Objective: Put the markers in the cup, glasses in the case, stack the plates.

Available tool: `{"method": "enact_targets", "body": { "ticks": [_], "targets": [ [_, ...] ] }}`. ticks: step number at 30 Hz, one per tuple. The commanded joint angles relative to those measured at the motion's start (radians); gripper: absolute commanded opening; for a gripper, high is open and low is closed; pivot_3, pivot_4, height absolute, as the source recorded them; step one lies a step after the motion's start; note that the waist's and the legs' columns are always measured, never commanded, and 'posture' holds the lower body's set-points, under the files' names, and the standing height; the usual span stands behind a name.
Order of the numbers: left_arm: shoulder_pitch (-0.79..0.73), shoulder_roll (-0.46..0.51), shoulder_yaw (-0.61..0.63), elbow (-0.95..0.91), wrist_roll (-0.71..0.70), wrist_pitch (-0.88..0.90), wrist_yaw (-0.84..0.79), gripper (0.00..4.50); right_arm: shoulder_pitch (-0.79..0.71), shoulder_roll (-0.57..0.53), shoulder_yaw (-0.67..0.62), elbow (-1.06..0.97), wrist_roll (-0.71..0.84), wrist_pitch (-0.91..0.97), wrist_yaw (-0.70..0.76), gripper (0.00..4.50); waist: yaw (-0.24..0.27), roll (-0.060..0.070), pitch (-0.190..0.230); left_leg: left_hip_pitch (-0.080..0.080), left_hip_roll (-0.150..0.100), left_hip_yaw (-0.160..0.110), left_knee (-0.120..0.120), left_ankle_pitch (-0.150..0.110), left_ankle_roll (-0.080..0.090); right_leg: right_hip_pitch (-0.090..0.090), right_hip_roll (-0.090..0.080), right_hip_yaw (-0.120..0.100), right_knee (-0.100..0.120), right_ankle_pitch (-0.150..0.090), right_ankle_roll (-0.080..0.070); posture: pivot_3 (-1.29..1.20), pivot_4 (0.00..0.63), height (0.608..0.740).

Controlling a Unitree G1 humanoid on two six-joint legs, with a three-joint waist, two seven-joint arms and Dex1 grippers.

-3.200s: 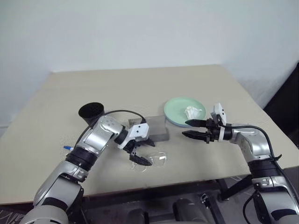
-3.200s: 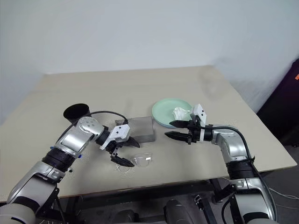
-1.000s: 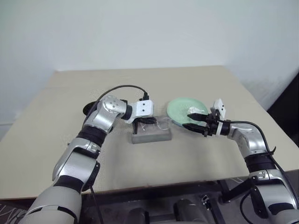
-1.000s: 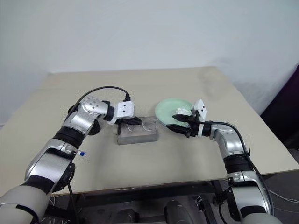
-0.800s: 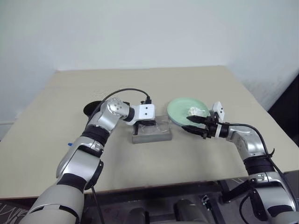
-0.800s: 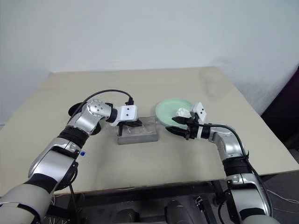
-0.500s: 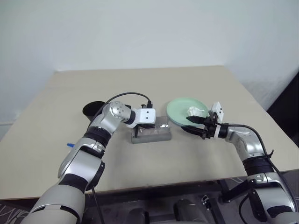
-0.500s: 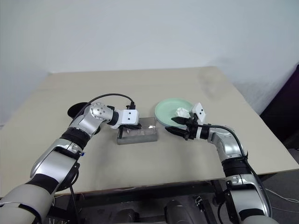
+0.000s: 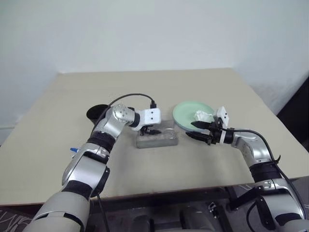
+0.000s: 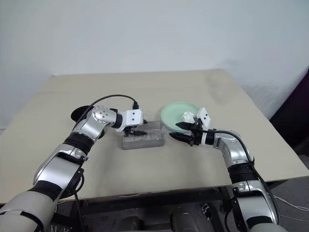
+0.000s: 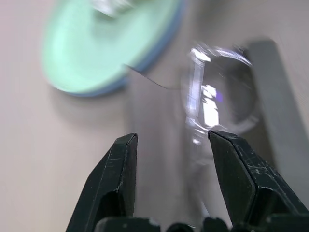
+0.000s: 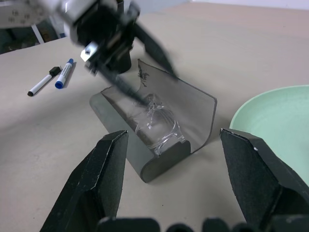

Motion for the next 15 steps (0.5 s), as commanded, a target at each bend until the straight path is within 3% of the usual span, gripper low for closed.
{"method": "enact_targets", "body": {
  "ticks": [1, 9, 15],
  "targets": [
    [-0.053, 0.004, 0.031, 0.017, -0.004, -0.011, 0.042, 2.41, -0.018, 0.001, -0.013, -0.022, 0.008, -0.018, 0.003, 3.29, 0.0, 0.0, 0.0, 0.0, 0.0, 0.0, 0.0, 0.0, 0.0, 0.0, 0.0, 0.0, 0.0, 0.0, 0.0, 0.0, 0.0, 0.74],
    [-0.076, -0.006, 0.029, 0.059, 0.005, -0.037, 0.08, 2.41, -0.017, 0.002, -0.011, -0.025, 0.007, -0.018, 0.001, 3.29, -0.001, 0.0, 0.0, 0.0, 0.0, 0.0, 0.0, 0.0, 0.0, 0.0, 0.0, 0.0, 0.0, 0.0, 0.0, 0.0, 0.0, 0.74],
    [-0.011, -0.023, 0.002, -0.045, -0.019, -0.054, -0.031, 2.41, -0.016, 0.007, -0.009, -0.029, 0.004, -0.016, -0.005, 3.29, 0.001, 0.0, 0.0, 0.0, 0.0, 0.0, 0.0, 0.0, 0.0, 0.0, 0.0, 0.0, 0.0, 0.0, 0.0, 0.0, 0.0, 0.74]
  ]
}}
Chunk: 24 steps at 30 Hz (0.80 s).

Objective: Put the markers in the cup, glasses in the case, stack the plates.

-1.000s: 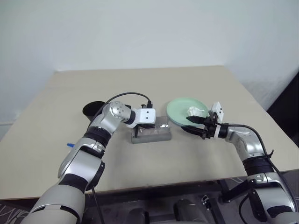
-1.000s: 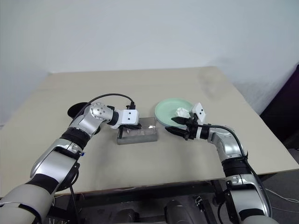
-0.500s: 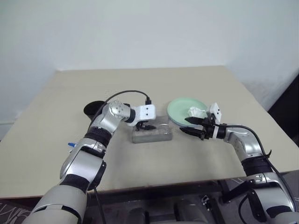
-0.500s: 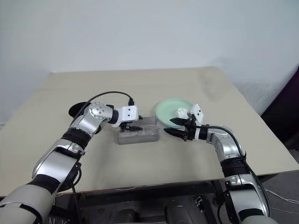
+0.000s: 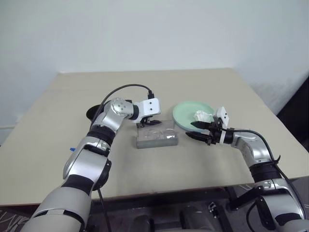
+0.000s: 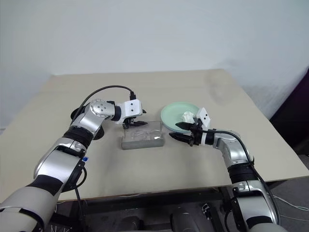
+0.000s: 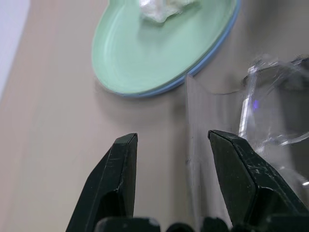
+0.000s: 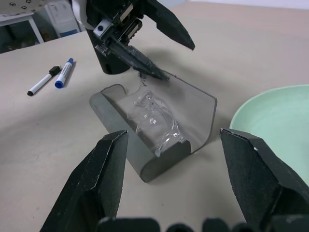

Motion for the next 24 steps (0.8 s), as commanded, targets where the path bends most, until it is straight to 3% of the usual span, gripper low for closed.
{"method": "enact_targets", "body": {
  "ticks": [1, 8, 18, 24],
  "targets": [
    [0.025, -0.008, -0.001, -0.105, -0.04, 0.0, -0.086, 2.41, -0.014, 0.002, -0.011, -0.031, 0.006, -0.015, -0.005, 3.29, -0.001, 0.0, 0.0, 0.0, 0.0, 0.0, 0.0, 0.0, 0.0, 0.0, 0.0, 0.0, 0.0, 0.0, 0.0, 0.0, 0.0, 0.74],
    [0.076, -0.006, 0.008, -0.204, -0.068, 0.046, -0.183, 2.41, 0.004, 0.007, -0.009, -0.049, 0.007, -0.009, -0.013, 3.29, -0.003, 0.0, 0.0, 0.001, 0.0, 0.0, 0.0, 0.0, 0.0, 0.0, 0.0, 0.0, 0.001, 0.0, 0.0, 0.0, 0.0, 0.74],
    [0.009, -0.111, -0.023, -0.026, 0.034, -0.024, 0.058, 2.41, 0.021, 0.03, -0.008, -0.068, 0.007, -0.01, -0.039, 3.29, 0.004, 0.0, 0.0, 0.0, 0.0, 0.0, 0.001, 0.0, 0.0, 0.001, 0.0, 0.0, 0.001, 0.0, 0.0, 0.0, 0.0, 0.74],
    [-0.002, -0.114, -0.085, 0.055, 0.119, -0.09, 0.12, 2.41, 0.026, 0.03, -0.011, -0.074, 0.008, -0.015, -0.05, 3.29, 0.003, 0.0, 0.0, 0.001, 0.0, 0.0, 0.001, 0.0, 0.0, 0.001, 0.0, 0.0, 0.001, 0.0, 0.0, 0.0, 0.0, 0.74]
  ]
}}
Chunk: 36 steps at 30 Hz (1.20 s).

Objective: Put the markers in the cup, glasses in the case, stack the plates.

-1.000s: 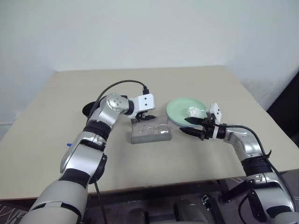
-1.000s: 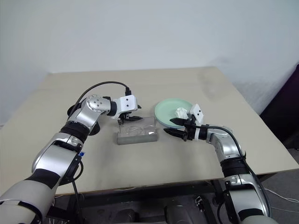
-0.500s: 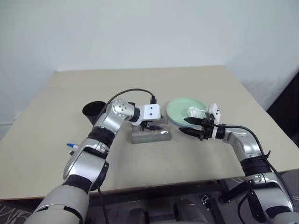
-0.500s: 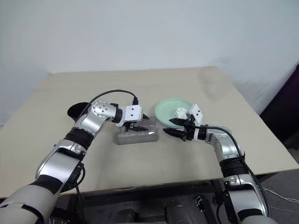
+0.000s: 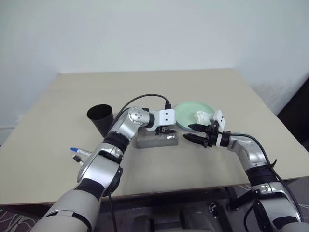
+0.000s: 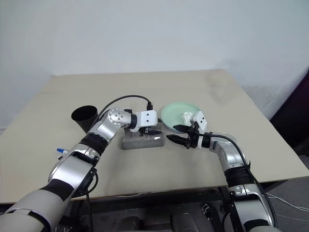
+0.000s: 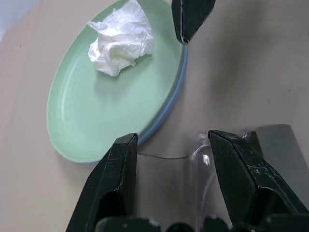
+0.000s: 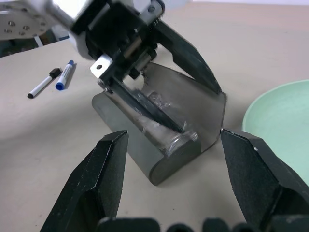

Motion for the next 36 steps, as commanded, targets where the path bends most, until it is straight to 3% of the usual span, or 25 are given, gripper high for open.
{"method": "enact_targets", "body": {
  "ticks": [1, 6, 10, 14, 19, 22, 27, 36],
  "targets": [
    [-0.032, 0.024, -0.039, 0.015, 0.055, -0.057, 0.014, 2.41, -0.011, -0.003, -0.017, -0.046, 0.012, -0.016, -0.006, 3.29, 0.0, 0.0, 0.0, 0.0, 0.0, 0.0, 0.0, 0.0, 0.0, 0.0, 0.0, 0.0, 0.0, 0.0, 0.0, 0.0, 0.0, 0.74],
    [-0.045, 0.065, -0.067, 0.035, 0.101, -0.106, 0.024, 2.41, -0.012, -0.001, -0.018, -0.043, 0.011, -0.019, -0.009, 3.29, 0.001, 0.0, 0.0, 0.0, 0.0, 0.0, 0.0, 0.0, 0.0, 0.0, 0.0, 0.0, 0.0, 0.0, 0.0, 0.0, 0.0, 0.74],
    [-0.053, 0.065, -0.015, 0.021, 0.043, -0.088, -0.016, 2.41, -0.014, 0.001, -0.017, -0.041, 0.011, -0.02, -0.009, 3.29, 0.003, 0.0, 0.0, 0.0, 0.0, 0.0, 0.0, 0.0, 0.0, 0.0, 0.0, 0.0, 0.0, 0.0, 0.0, 0.0, 0.0, 0.74],
    [-0.078, 0.044, 0.123, -0.046, -0.135, 0.043, -0.112, 2.41, -0.016, 0.002, -0.015, -0.036, 0.01, -0.023, -0.006, 3.29, 0.007, 0.0, 0.0, -0.001, 0.0, 0.0, 0.0, 0.0, 0.0, 0.0, 0.0, 0.0, 0.0, 0.0, 0.0, 0.0, 0.0, 0.74],
    [-0.119, 0.08, 0.182, -0.058, -0.17, 0.091, -0.089, 2.41, -0.022, 0.004, -0.012, -0.027, 0.008, -0.028, -0.003, 3.29, 0.008, 0.0, 0.0, -0.001, 0.0, 0.0, 0.0, 0.0, 0.0, 0.0, 0.0, 0.0, 0.0, 0.0, 0.0, 0.0, 0.0, 0.74],
    [-0.141, 0.111, 0.182, -0.017, -0.133, 0.074, -0.019, 1.77, -0.028, 0.007, -0.011, -0.02, 0.007, -0.032, -0.003, 3.29, 0.005, 0.0, 0.0, 0.0, 0.0, 0.0, 0.0, 0.0, 0.0, 0.0, 0.0, 0.0, 0.0, 0.0, 0.0, 0.0, 0.0, 0.74],
    [-0.15, 0.156, 0.1, 0.079, -0.001, 0.026, 0.116, 0.04, -0.045, 0.002, -0.031, -0.054, 0.035, -0.022, 0.004, 3.29, 0.006, 0.0, 0.0, 0.0, 0.0, -0.001, 0.0, 0.0, 0.0, 0.0, 0.0, -0.001, 0.001, 0.0, 0.0, 0.0, 0.0, 0.74],
    [-0.105, 0.148, 0.026, 0.179, 0.082, -0.07, 0.132, 0.04, -0.051, -0.021, -0.045, -0.119, 0.063, -0.001, 0.006, 3.29, 0.023, 0.0, 0.0, -0.001, 0.0, -0.002, 0.0, 0.0, 0.0, 0.0, 0.0, -0.002, 0.0, 0.0, 0.0, 0.0, 0.0, 0.74]
  ]
}}
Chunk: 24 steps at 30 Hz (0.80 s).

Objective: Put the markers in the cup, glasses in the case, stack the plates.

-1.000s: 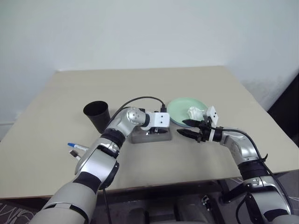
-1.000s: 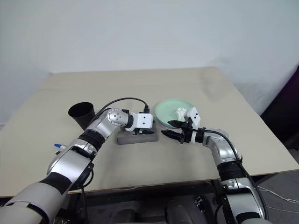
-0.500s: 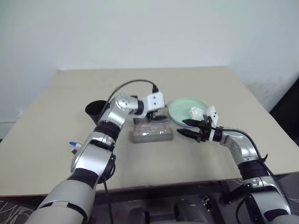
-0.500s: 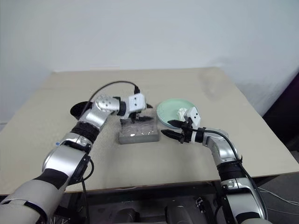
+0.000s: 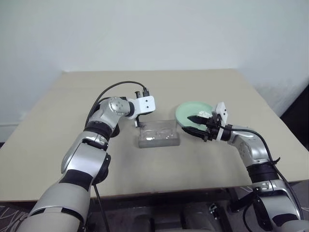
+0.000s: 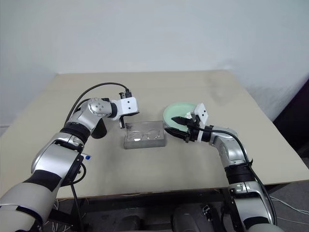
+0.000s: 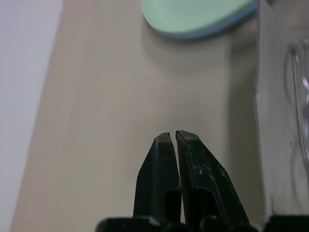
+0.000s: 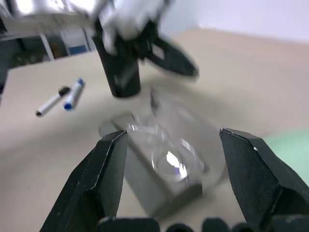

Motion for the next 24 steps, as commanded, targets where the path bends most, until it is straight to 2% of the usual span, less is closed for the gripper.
{"method": "enact_targets", "body": {
  "ticks": [1, 7, 14, 19, 24],
  "targets": [
    [0.002, -0.001, -0.009, 0.001, 0.006, -0.041, -0.025, 0.04, -0.011, -0.012, -0.024, -0.029, 0.019, -0.004, 0.002, 3.29, 0.0, 0.0, 0.0, 0.0, 0.0, 0.0, 0.0, 0.0, 0.0, 0.0, 0.0, 0.0, 0.0, 0.0, 0.0, 0.0, 0.0, 0.74],
    [0.044, 0.01, 0.05, -0.048, -0.106, -0.058, -0.244, 0.04, -0.001, -0.015, -0.027, -0.041, 0.023, -0.003, 0.002, 3.29, -0.001, 0.0, 0.0, 0.0, 0.0, 0.0, 0.0, 0.0, 0.0, 0.0, 0.0, 0.0, 0.0, 0.0, 0.0, 0.0, 0.0, 0.74],
    [0.122, 0.061, 0.096, -0.216, -0.23, 0.0, -0.484, 0.04, -0.007, -0.012, -0.024, -0.026, 0.018, -0.009, 0.006, 3.29, -0.004, 0.0, 0.0, 0.0, 0.0, 0.0, 0.0, 0.0, 0.0, 0.0, 0.0, 0.0, 0.0, 0.0, 0.0, 0.0, 0.0, 0.74],
    [0.195, 0.092, 0.081, -0.346, -0.242, 0.051, -0.536, 0.04, -0.016, -0.006, -0.018, -0.018, 0.016, -0.01, 0.008, 3.29, -0.004, 0.0, 0.0, 0.001, 0.0, 0.0, 0.0, 0.0, 0.0, 0.0, 0.0, 0.0, 0.001, 0.0, 0.0, 0.0, 0.0, 0.74],
    [0.242, 0.107, 0.097, -0.438, -0.25, 0.1, -0.519, 0.04, -0.018, -0.005, -0.013, -0.025, 0.018, -0.003, 0.014, 3.29, -0.003, 0.0, 0.0, 0.0, 0.0, 0.0, 0.001, 0.0, 0.0, 0.0, 0.0, 0.0, 0.001, 0.0, 0.0, 0.0, 0.0, 0.74]
  ]
}}
